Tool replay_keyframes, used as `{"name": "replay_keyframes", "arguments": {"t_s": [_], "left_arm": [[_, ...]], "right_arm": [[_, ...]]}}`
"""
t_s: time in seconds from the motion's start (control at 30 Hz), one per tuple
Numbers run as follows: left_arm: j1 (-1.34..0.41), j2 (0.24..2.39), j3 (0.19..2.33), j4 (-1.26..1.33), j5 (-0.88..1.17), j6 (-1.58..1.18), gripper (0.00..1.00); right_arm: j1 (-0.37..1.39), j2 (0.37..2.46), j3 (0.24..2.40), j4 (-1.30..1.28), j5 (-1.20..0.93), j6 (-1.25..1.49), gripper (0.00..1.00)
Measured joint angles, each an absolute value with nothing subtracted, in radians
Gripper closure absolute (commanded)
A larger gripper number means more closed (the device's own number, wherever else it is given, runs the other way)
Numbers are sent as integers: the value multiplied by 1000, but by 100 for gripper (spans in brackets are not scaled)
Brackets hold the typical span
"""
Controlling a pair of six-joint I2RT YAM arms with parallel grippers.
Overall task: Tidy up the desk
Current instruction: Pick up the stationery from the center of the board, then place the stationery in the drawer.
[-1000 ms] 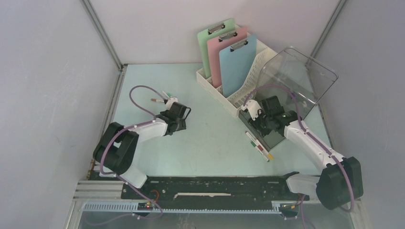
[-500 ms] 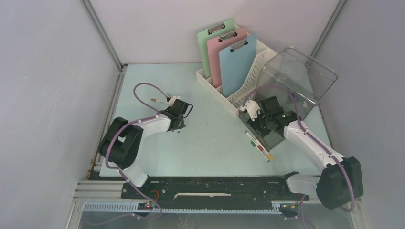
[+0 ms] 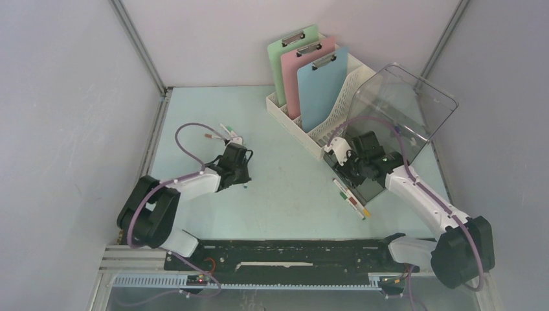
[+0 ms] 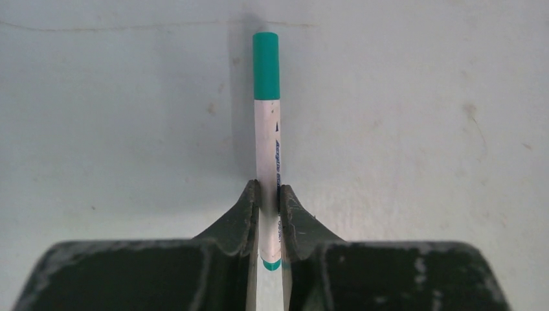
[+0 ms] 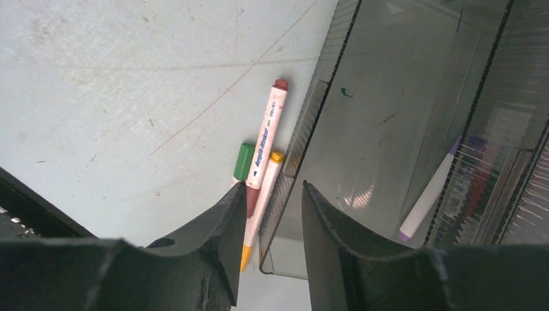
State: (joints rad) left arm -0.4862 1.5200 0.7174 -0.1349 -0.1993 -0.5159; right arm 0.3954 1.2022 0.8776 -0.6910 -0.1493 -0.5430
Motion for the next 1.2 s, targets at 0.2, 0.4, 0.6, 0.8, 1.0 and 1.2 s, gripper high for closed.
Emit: {"name": "replay_keyframes", "arguments": {"t_s": [0.2,0.4,0.6,0.8,1.0,1.2], "left_arm": [[-492,1339,568,28,-50,-549,98],[-534,1224,419,297,88,-622,99],[-640,1171,330,541,119,-676,100],[-779,1163,305,767,96,-688,100],[-883,1207,304,960,21,-691,100],[-973,1269,305,1084,-73,-689,100]], "right_arm": [[395,1166,878,-692,-194,-535,55],[385,1133,879,-707,-290,-514,55],[373,1105,896,-733,-429,-494,55],[348,1081,913,-745,-554,-479,53],[292,1041,937,-770,-715,-457,51],[239,1026,947,-780,-868,-432,49]]}}
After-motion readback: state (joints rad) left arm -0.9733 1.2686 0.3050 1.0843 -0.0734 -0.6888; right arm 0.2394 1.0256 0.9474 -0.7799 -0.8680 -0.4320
